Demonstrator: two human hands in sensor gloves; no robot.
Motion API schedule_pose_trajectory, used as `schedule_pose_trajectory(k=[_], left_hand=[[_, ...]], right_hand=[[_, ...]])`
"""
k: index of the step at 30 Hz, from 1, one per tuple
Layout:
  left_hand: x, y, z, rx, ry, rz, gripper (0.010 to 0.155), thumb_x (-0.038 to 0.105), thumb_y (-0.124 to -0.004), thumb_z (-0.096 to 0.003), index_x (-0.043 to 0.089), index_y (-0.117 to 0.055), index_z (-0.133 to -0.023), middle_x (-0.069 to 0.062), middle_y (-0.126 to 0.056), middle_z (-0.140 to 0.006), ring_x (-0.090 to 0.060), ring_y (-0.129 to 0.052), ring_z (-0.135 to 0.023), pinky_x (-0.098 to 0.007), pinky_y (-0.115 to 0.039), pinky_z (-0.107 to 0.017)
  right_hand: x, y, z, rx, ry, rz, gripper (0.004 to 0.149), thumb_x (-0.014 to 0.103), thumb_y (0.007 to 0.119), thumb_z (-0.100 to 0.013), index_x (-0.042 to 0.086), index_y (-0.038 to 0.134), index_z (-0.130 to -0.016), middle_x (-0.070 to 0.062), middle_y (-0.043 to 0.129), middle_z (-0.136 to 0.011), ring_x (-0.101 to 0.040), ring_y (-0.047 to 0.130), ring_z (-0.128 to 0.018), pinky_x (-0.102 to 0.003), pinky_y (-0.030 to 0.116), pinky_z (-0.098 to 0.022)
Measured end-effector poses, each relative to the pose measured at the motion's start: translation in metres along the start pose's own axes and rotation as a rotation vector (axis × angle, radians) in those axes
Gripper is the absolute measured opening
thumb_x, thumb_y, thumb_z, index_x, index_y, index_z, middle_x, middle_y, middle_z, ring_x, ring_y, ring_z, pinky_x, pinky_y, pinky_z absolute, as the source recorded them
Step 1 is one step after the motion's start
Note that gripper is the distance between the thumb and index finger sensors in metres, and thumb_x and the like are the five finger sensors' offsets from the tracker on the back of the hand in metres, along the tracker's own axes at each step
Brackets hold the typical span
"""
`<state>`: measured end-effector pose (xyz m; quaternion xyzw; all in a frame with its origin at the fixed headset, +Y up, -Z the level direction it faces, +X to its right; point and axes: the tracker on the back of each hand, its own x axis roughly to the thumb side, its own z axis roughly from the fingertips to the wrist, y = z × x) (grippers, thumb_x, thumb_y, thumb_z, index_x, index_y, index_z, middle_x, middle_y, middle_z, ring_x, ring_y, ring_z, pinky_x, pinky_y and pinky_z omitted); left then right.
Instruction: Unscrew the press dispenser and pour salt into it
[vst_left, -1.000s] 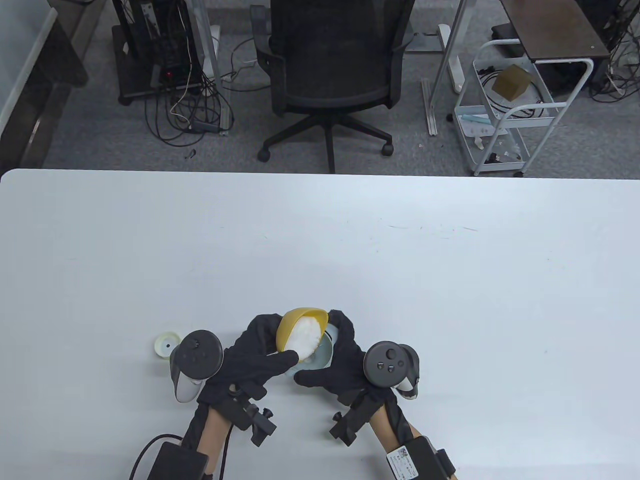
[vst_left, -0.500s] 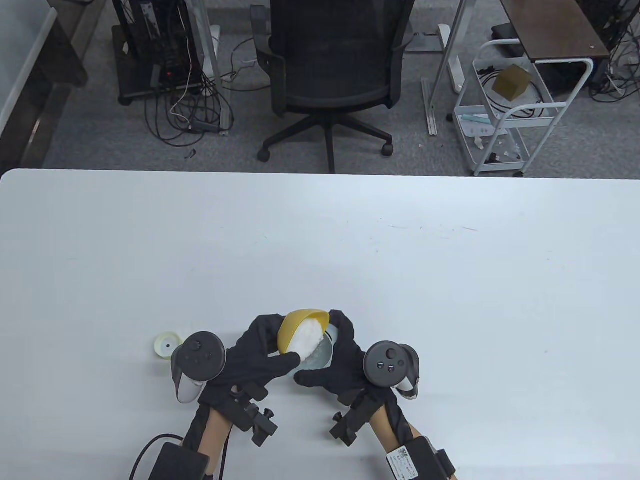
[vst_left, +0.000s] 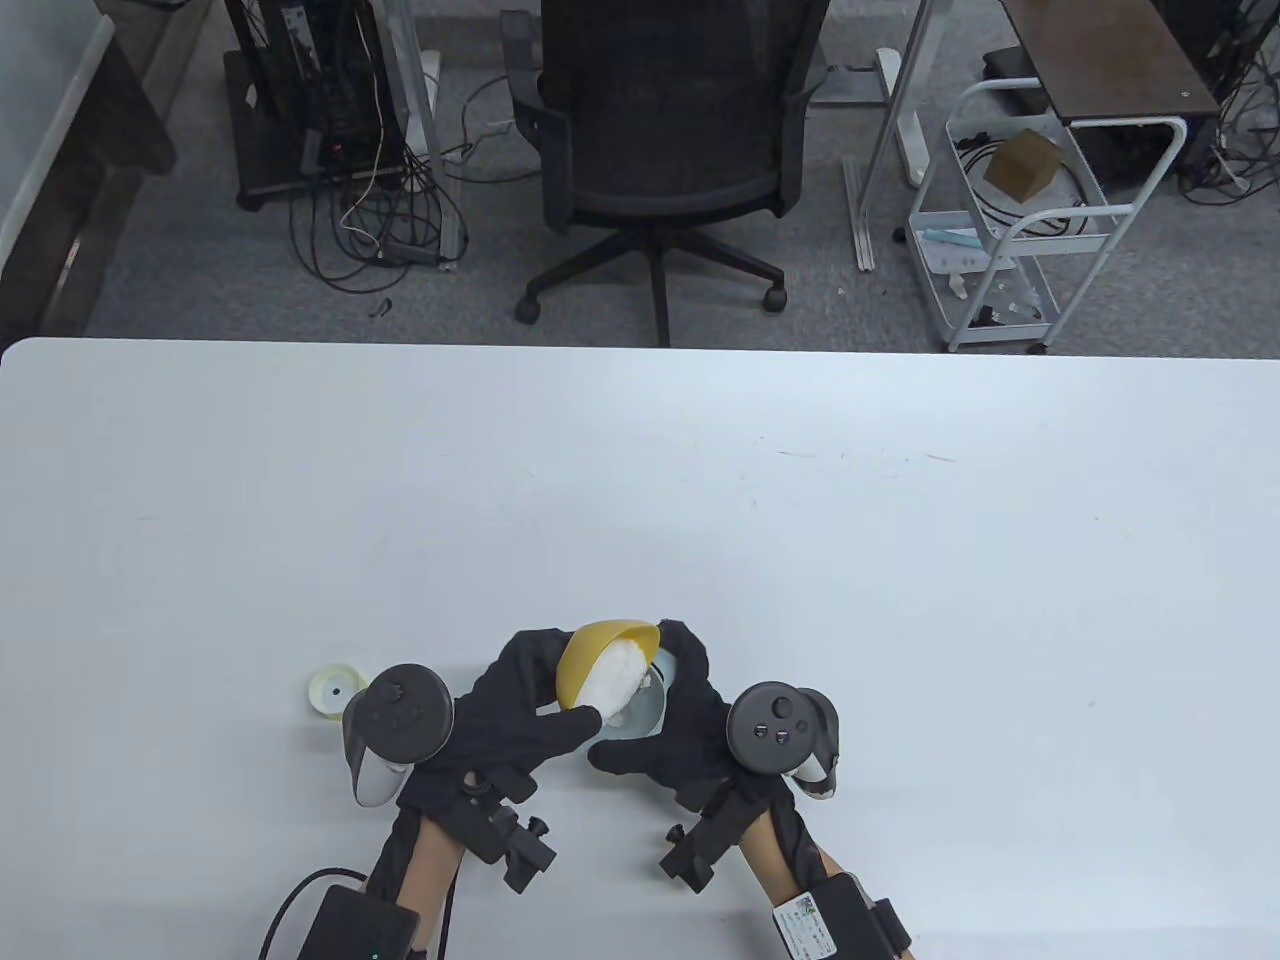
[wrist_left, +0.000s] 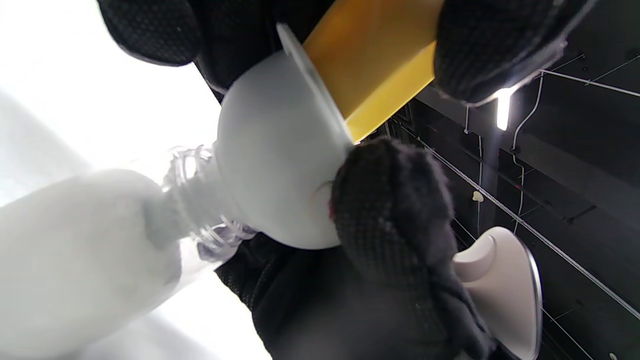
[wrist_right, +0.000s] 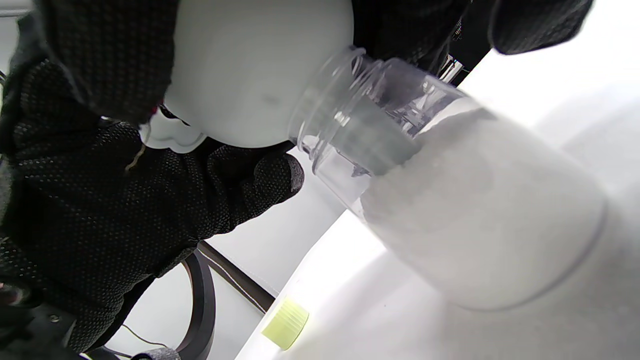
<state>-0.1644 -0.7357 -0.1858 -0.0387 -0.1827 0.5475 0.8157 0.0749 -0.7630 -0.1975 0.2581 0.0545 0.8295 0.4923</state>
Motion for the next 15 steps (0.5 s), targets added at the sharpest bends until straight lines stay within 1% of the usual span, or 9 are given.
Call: schedule_pose_trajectory(k=[15], left_hand=[[0.0012,-0.0008,0.0001,0.003,-0.008,-0.024,0.087,0.059,-0.091,-0.0462,0.012,-0.051,-0.108,-0.02,-0.068,-0.115,-0.049,-0.083,-0.097,-0.067,-0.071,-0.067]], right_hand=[[0.0,0.0002,-0.0002,0.001,0.001,0.003,0.127,0.059,0.085,-0.042,-0.016,0.006,-0.108,-0.029,0.055,-0.108,-0.049,0.07,-0.095,-0.078,0.052,-0.06]])
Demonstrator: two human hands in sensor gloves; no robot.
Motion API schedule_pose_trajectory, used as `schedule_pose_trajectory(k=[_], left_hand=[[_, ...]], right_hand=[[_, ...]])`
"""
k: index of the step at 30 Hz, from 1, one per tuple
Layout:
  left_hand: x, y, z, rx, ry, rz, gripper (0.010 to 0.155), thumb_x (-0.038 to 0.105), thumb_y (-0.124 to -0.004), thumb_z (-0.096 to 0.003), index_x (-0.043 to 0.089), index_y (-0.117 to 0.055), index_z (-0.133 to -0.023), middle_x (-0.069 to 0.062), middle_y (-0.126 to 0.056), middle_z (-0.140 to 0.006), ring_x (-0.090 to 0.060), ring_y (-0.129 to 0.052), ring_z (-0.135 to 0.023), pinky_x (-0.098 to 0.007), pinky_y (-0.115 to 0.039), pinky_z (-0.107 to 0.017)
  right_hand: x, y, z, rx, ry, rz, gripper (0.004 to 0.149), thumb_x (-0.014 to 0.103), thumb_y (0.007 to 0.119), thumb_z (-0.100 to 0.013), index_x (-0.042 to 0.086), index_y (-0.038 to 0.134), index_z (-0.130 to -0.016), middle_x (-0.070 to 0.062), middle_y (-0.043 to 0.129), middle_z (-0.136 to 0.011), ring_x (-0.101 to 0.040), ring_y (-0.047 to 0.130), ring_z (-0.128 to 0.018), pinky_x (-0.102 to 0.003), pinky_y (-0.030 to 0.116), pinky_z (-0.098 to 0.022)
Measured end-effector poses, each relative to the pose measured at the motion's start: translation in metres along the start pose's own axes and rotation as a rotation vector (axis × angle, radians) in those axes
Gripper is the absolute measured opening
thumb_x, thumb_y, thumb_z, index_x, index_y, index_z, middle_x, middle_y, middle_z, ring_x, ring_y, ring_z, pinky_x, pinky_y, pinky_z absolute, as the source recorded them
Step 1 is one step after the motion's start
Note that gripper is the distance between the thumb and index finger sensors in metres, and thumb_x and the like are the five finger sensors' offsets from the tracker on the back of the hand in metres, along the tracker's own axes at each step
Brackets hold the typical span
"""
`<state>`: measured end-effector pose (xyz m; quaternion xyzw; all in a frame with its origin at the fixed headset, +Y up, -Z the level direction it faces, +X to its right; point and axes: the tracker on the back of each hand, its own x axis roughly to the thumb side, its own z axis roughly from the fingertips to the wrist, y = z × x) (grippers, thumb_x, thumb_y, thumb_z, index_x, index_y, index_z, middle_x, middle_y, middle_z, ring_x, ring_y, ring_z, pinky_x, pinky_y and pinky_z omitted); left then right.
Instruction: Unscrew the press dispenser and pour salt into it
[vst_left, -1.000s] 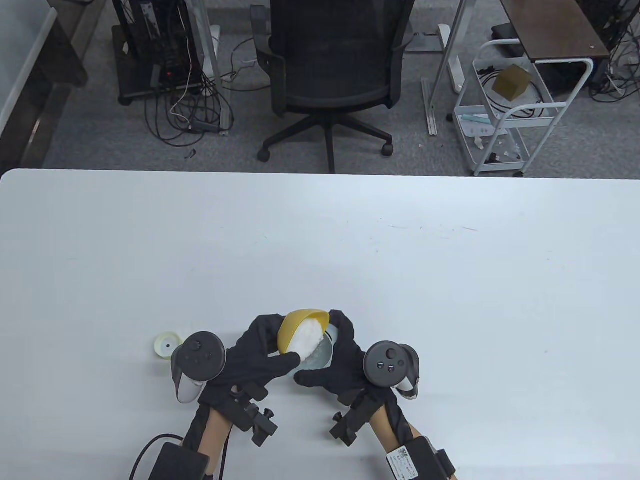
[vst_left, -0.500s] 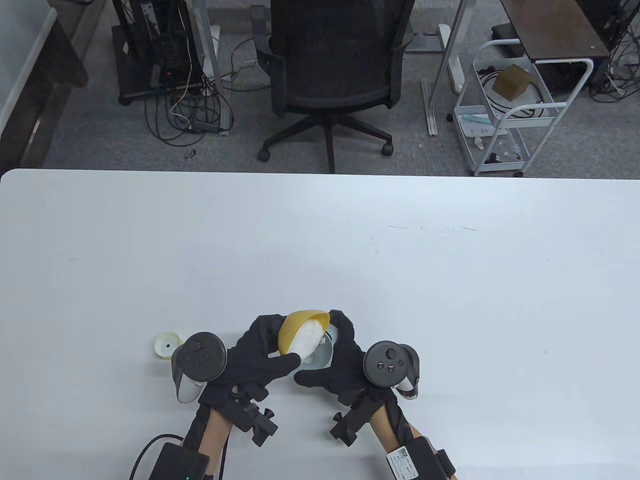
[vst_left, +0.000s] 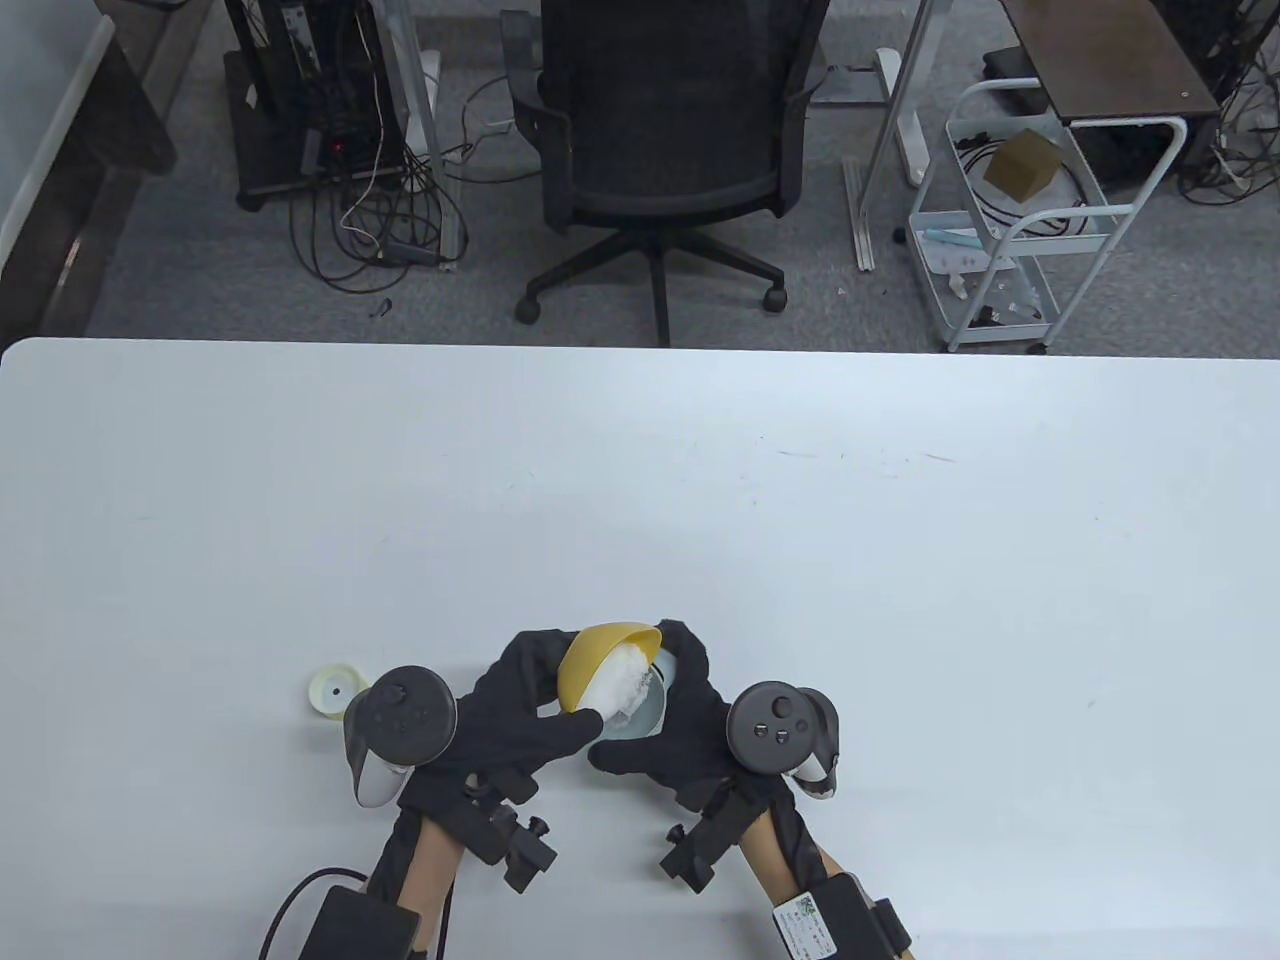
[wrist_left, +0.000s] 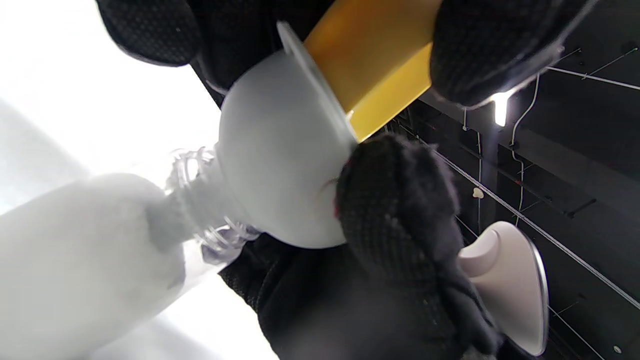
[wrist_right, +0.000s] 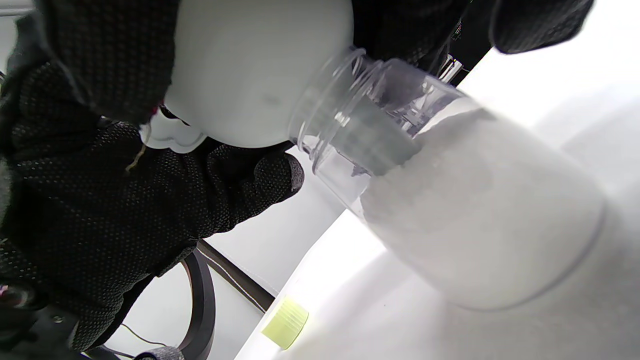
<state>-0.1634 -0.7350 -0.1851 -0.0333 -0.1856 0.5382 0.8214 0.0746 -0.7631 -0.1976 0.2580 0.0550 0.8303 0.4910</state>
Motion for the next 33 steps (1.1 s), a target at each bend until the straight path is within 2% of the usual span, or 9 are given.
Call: schedule_pose_trajectory(k=[33], left_hand=[[0.0046,-0.001,0.0005,0.009,-0.019,-0.055,0.087,0.056,-0.093,-0.0444,0.014,-0.052,-0.108,-0.019,-0.068,-0.116,-0.048,-0.084,-0.097,-0.068,-0.072,-0.067]], right_hand=[[-0.0003,0.0002,-0.0003,0.005,0.003,-0.001,0.128,0.059,0.085,-0.042,-0.016,0.006,-0.108,-0.029,0.055,-0.108,-0.049,0.069,-0.095,-0.079,0.051,-0.06]])
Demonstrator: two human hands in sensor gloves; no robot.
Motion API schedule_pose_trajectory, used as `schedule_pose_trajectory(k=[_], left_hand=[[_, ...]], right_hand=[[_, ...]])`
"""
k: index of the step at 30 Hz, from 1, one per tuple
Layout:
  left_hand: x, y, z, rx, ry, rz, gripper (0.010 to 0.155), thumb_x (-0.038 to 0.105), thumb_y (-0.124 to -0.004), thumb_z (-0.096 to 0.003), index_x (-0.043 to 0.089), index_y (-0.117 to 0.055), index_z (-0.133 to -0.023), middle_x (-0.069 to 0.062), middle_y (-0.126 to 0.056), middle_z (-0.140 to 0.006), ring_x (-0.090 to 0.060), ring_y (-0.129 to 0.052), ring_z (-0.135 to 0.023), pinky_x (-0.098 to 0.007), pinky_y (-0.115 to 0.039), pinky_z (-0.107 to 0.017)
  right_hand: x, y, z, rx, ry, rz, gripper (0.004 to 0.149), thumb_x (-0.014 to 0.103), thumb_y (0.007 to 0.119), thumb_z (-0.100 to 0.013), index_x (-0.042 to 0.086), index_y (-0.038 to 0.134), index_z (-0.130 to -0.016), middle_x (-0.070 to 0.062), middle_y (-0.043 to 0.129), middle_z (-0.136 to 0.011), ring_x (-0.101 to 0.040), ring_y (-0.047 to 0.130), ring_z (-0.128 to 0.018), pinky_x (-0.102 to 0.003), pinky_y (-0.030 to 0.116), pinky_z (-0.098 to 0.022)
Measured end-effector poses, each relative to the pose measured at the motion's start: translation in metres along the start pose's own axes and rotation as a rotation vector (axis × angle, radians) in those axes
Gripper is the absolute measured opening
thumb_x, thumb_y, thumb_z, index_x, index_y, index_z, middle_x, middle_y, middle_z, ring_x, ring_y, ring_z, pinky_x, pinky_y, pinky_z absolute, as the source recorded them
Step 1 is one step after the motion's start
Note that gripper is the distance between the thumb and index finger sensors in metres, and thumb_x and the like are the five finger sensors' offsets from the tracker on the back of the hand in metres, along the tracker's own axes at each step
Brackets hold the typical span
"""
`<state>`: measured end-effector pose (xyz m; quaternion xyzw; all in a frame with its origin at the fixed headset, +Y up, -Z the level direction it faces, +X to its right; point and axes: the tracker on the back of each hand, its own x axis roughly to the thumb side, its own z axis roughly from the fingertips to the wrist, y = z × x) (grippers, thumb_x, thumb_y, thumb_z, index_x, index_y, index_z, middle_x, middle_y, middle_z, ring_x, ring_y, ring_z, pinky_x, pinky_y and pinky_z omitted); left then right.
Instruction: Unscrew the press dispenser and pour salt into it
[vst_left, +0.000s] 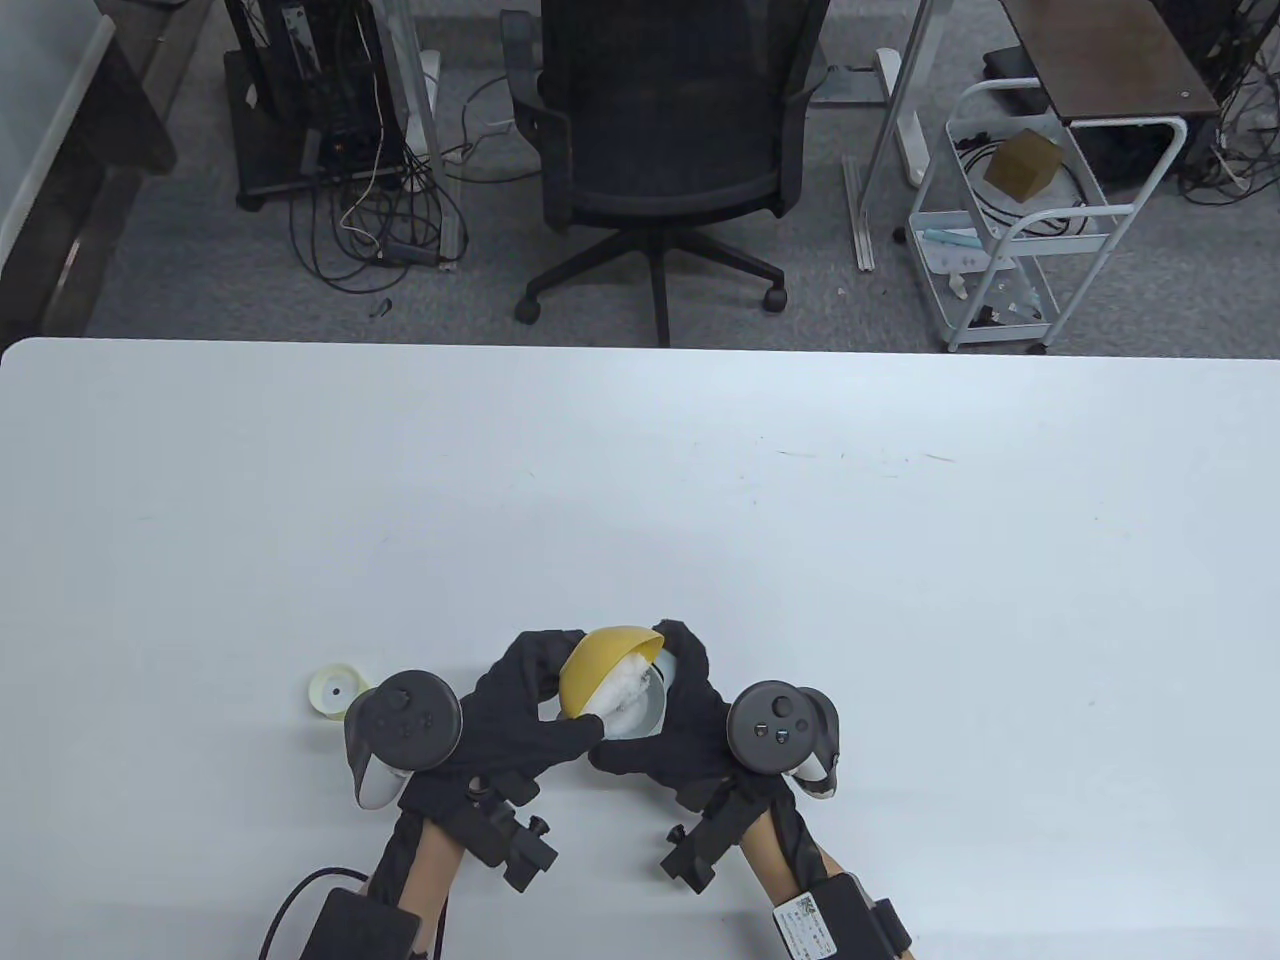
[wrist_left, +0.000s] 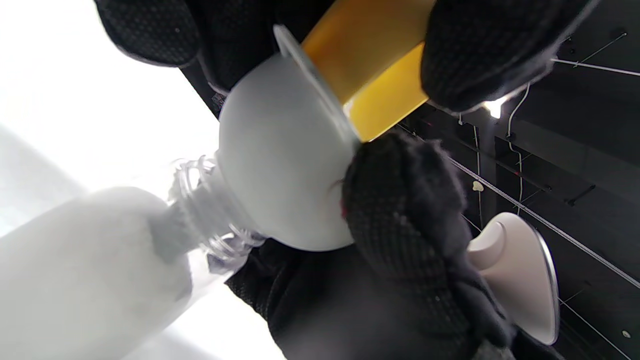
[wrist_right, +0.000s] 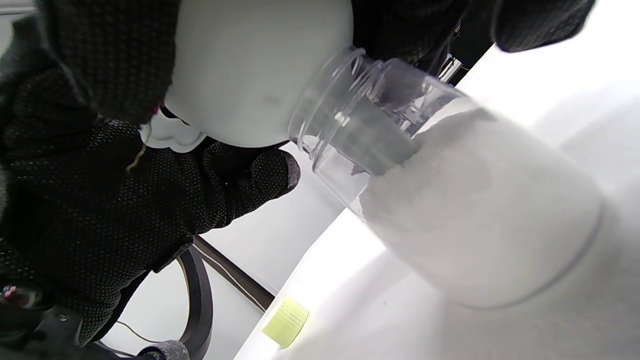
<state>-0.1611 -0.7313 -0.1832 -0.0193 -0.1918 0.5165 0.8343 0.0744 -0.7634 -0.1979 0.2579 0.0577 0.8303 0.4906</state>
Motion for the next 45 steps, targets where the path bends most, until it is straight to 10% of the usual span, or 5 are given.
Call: schedule_pose_trajectory(k=[45], left_hand=[[0.0035,0.0021,0.0003,0.0,-0.014,-0.02,0.086,0.056,-0.094,-0.0432,0.017,-0.052,-0.108,-0.015,-0.069,-0.116,-0.047,-0.082,-0.099,-0.07,-0.071,-0.066]], right_hand=[[0.0,-0.0006,0.0005,0.001,0.002,-0.001,0.128,0.059,0.085,-0.043,-0.016,0.006,-0.108,-0.029,0.055,-0.108,-0.049,0.069,-0.095,-0.079,0.051,-0.06]])
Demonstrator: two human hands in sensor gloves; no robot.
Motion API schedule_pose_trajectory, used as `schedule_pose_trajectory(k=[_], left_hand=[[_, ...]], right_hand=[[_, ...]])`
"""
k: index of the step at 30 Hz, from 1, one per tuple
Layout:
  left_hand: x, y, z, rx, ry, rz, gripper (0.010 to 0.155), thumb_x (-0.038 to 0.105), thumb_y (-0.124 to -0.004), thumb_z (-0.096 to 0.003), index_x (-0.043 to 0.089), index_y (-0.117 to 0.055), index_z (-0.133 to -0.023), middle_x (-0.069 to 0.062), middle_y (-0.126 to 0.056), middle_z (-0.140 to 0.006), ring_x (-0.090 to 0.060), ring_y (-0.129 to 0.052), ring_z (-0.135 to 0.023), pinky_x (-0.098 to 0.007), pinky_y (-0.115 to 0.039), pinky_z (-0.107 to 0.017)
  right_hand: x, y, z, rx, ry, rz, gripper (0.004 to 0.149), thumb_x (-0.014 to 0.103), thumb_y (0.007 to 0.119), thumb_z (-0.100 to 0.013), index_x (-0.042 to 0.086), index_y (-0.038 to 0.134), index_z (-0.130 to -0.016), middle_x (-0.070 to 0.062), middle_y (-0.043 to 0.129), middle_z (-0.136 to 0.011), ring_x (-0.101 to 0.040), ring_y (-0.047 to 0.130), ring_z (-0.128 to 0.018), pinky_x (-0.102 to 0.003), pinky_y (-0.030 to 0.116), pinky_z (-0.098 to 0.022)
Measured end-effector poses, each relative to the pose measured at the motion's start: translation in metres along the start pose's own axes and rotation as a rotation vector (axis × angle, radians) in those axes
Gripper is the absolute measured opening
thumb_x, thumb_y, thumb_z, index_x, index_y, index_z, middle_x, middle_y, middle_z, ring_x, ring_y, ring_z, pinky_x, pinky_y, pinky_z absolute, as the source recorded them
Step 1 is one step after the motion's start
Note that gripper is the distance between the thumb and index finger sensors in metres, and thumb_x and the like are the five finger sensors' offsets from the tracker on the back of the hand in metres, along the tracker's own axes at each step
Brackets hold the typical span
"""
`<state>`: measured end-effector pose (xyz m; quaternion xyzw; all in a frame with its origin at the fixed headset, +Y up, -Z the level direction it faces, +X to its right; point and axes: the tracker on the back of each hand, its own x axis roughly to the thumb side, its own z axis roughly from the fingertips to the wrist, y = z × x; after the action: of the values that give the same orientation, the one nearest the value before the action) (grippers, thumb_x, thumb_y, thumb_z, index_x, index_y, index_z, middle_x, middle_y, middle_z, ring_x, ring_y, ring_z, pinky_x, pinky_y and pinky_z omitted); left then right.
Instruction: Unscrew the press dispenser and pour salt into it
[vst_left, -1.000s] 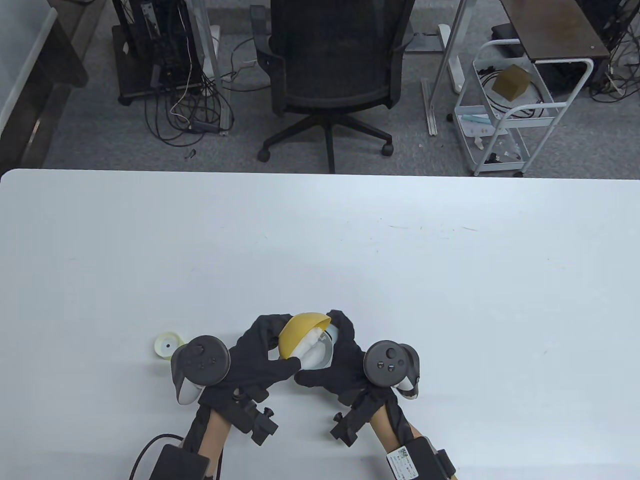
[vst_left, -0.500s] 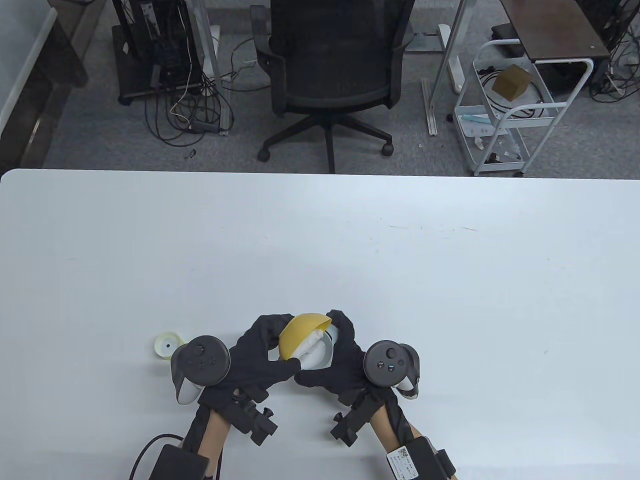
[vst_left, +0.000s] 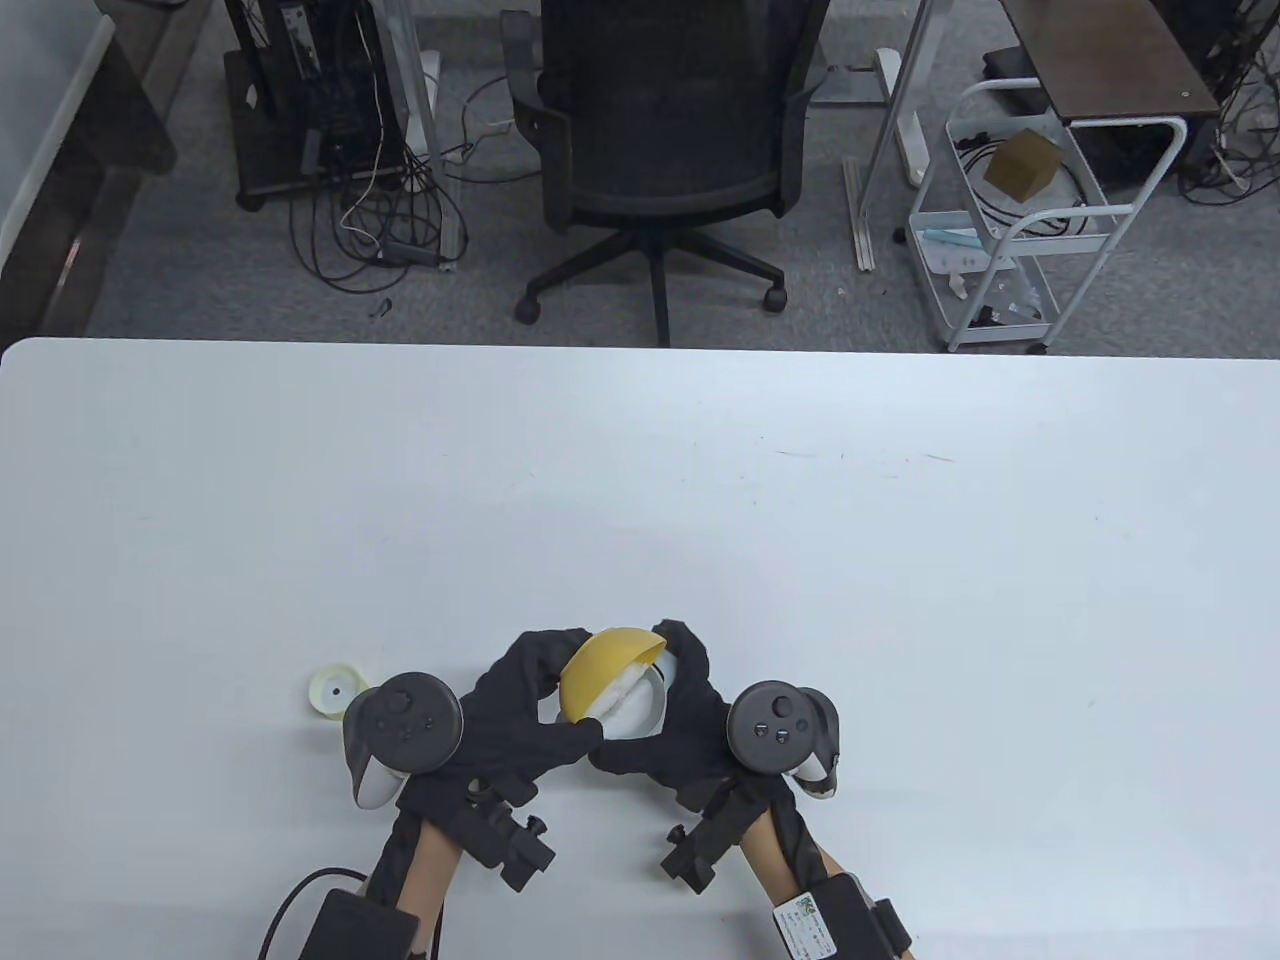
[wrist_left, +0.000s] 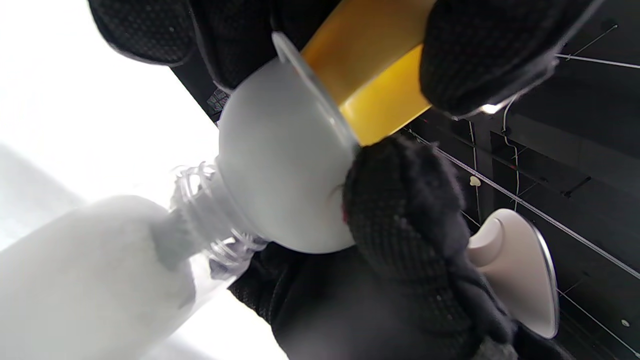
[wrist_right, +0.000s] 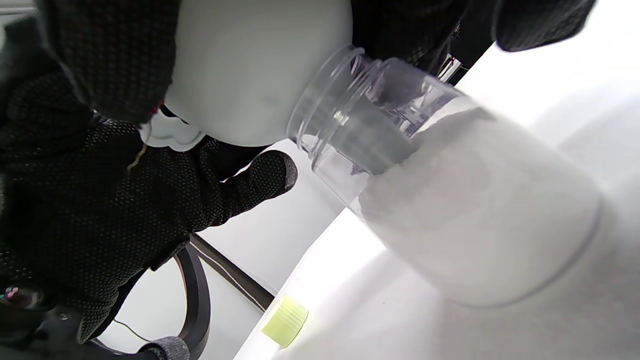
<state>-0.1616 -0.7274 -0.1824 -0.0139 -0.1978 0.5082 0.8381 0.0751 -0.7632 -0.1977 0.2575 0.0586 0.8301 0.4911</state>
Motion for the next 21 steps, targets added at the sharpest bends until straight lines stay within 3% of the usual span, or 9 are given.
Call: schedule_pose_trajectory(k=[4,10,17,21], left_hand=[[-0.005,0.0,0.0,0.01,0.016,0.055,0.086,0.06,-0.092,-0.0435,0.016,-0.054,-0.108,-0.016,-0.072,-0.114,-0.046,-0.082,-0.099,-0.07,-0.071,-0.065],[-0.021,0.0,0.0,0.027,0.098,0.288,0.087,0.067,-0.086,-0.0464,0.013,-0.054,-0.108,-0.018,-0.074,-0.112,-0.045,-0.084,-0.097,-0.068,-0.072,-0.065],[-0.052,0.01,0.008,0.109,0.254,0.745,0.09,0.073,-0.063,-0.0605,0.0,-0.043,-0.109,-0.022,-0.076,-0.106,-0.042,-0.088,-0.091,-0.062,-0.072,-0.067],[-0.074,0.019,0.018,0.171,0.409,0.829,0.091,0.068,-0.05,-0.0681,-0.011,-0.036,-0.112,-0.02,-0.081,-0.099,-0.038,-0.093,-0.083,-0.059,-0.076,-0.064]], right_hand=[[0.0,0.0,0.0,0.0,0.0,0.0,0.128,0.059,0.085,-0.043,-0.016,0.006,-0.108,-0.029,0.055,-0.108,-0.049,0.069,-0.095,-0.079,0.051,-0.06],[0.0,0.0,0.0,0.0,0.0,0.0,0.128,0.06,0.085,-0.043,-0.016,0.006,-0.108,-0.029,0.056,-0.108,-0.049,0.069,-0.095,-0.079,0.051,-0.06],[0.0,0.0,0.0,-0.001,0.001,0.005,0.128,0.06,0.084,-0.043,-0.016,0.006,-0.108,-0.029,0.055,-0.108,-0.049,0.069,-0.095,-0.079,0.051,-0.06],[0.0,0.0,0.0,-0.002,0.001,0.006,0.128,0.06,0.084,-0.043,-0.016,0.006,-0.108,-0.029,0.055,-0.108,-0.049,0.069,-0.095,-0.079,0.051,-0.06]])
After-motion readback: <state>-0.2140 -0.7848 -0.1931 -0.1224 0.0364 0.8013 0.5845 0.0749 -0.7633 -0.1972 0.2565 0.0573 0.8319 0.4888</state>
